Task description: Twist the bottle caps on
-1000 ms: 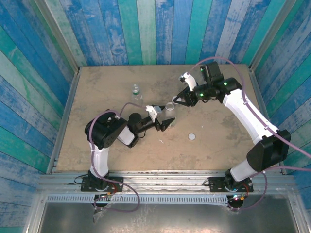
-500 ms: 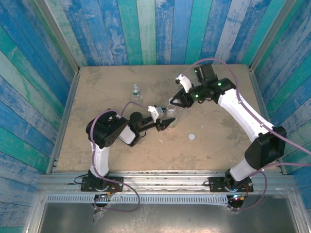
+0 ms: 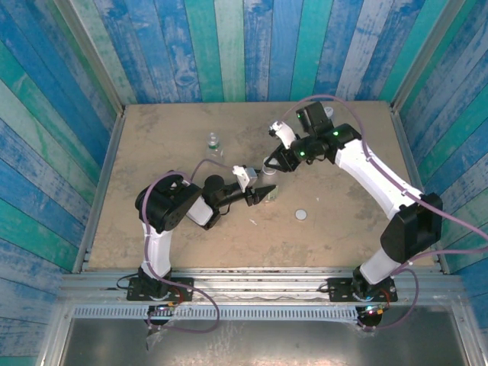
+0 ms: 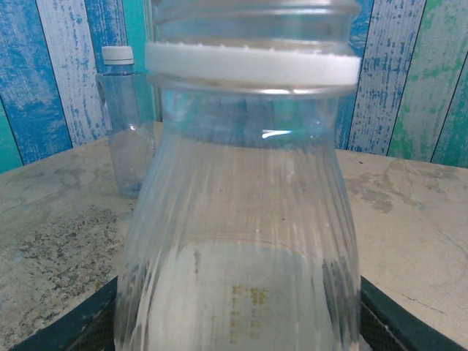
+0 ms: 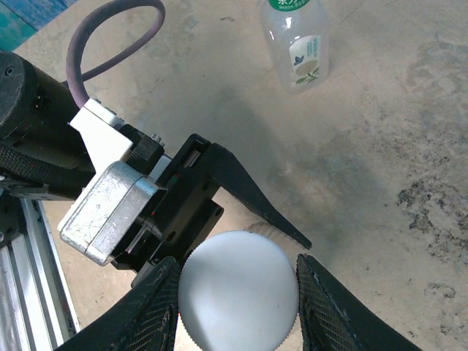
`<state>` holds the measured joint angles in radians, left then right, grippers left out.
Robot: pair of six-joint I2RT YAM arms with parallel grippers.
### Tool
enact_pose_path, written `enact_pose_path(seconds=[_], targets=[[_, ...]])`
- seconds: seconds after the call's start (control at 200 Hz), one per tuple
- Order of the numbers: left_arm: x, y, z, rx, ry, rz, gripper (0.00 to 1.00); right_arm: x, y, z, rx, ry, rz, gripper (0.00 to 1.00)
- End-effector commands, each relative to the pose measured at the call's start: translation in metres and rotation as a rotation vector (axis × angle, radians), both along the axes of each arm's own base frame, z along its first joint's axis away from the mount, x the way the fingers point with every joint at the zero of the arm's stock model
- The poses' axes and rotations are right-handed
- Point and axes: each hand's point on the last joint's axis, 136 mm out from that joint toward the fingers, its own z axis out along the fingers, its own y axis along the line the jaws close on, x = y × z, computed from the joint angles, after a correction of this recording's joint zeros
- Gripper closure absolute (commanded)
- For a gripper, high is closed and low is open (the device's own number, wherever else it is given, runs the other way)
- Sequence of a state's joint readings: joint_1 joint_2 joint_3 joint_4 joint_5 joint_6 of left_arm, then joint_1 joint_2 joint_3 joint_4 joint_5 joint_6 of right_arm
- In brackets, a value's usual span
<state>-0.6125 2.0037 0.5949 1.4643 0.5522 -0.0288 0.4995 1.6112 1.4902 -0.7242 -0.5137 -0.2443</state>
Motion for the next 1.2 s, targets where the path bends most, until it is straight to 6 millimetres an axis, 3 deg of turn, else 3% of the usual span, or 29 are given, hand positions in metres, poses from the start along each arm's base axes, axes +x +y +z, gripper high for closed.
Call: enact_pose_path(seconds=[0.0, 0.431, 0.731, 0.942, 1.192], targets=[[0.003, -0.003, -0.022, 0.028, 0.062, -0.004, 0.41, 0.0, 0.001, -0.008, -0.033, 0.002, 0.014, 0.55], [0.002, -0.006, -0.019, -0.007, 0.093, -0.026, 0.41, -0.005, 0.002, -0.023, -0.082, -0.01, 0.047, 0.55], [0.001, -0.007, -0.02, -0.009, 0.098, -0.038, 0.4, 0.002, -0.01, -0.035, -0.163, -0.007, -0.009, 0.56], [0.001, -0.007, -0.023, 0.001, 0.097, -0.037, 0.4, 0.0, -0.01, -0.031, -0.152, -0.01, -0.011, 0.53], [0.0, -0.007, -0.025, 0.01, 0.087, -0.039, 0.4, 0.003, -0.008, -0.008, -0.101, -0.055, -0.039, 0.41]])
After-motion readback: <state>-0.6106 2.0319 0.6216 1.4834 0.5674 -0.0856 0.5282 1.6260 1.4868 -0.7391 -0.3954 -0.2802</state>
